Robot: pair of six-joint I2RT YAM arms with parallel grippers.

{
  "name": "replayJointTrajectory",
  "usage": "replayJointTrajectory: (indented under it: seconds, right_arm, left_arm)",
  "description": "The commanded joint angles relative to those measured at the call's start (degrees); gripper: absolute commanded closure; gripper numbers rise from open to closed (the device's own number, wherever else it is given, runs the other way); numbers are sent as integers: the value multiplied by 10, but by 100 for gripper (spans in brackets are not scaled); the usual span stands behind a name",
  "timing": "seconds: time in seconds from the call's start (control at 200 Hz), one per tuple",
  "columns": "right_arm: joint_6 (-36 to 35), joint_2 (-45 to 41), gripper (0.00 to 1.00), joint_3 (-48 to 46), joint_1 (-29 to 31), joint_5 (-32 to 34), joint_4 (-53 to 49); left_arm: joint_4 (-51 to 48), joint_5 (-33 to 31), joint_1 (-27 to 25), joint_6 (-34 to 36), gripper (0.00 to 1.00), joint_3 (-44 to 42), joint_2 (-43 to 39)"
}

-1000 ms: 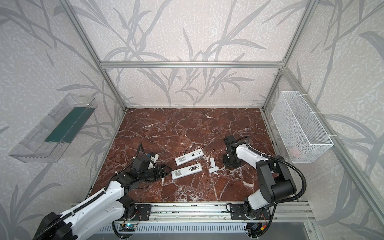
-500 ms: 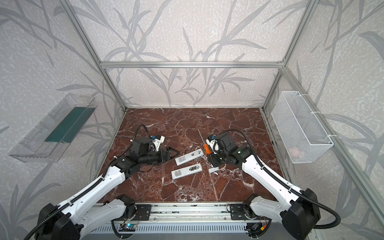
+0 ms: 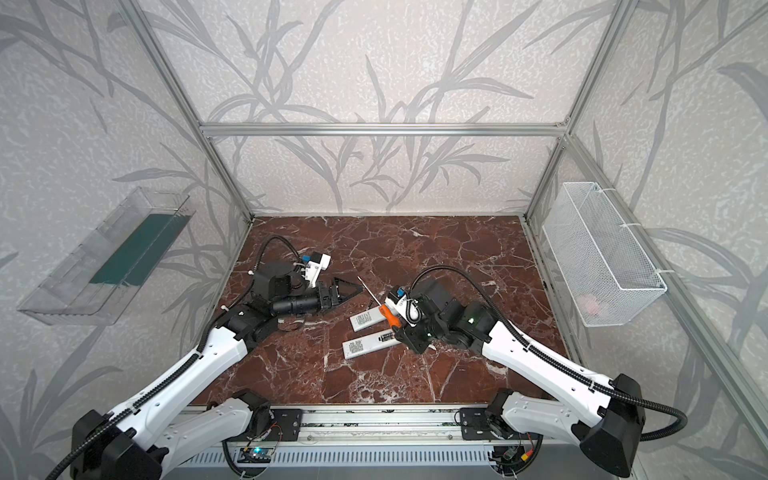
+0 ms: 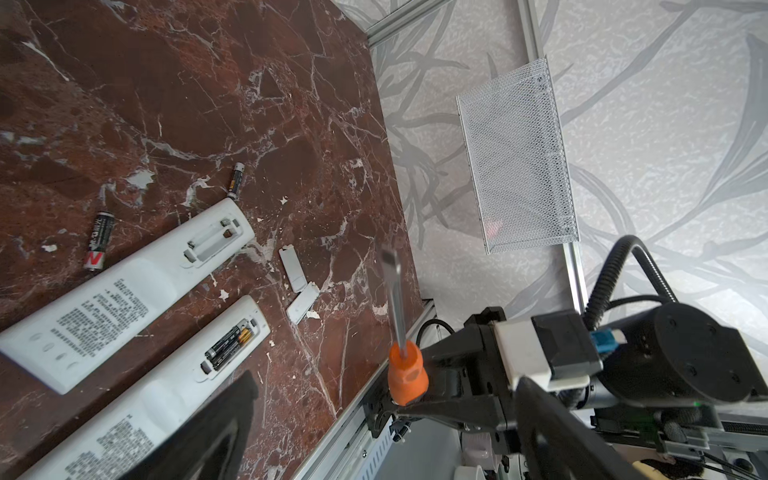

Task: Unload the batteries from the remote control
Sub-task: 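Lift the screwdriver with the right gripper while the left gripper rises away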

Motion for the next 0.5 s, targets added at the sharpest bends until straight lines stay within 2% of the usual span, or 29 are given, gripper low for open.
replayJointTrajectory:
  seconds: [0.0, 0.085, 0.14, 0.315, 0.495]
  right_arm:
    - [-45, -13, 93, 25, 52, 195, -13]
    - [-62, -4, 95, 30, 94, 305, -28]
    - [-64, 3, 95, 35, 108, 354, -37]
    - [-89, 20, 98, 39, 153, 436, -28]
    - [-104, 39, 98, 51, 176, 458, -28]
  left_arm:
    - [52, 7, 12, -59, 4, 1, -2]
    - [52, 10, 23, -83, 6, 2, -4]
    - [50, 15, 28, -92, 7, 3, -3]
    - [23, 19, 31, -89, 8, 5, 2]
    - [45, 33, 31, -102, 13, 3, 16]
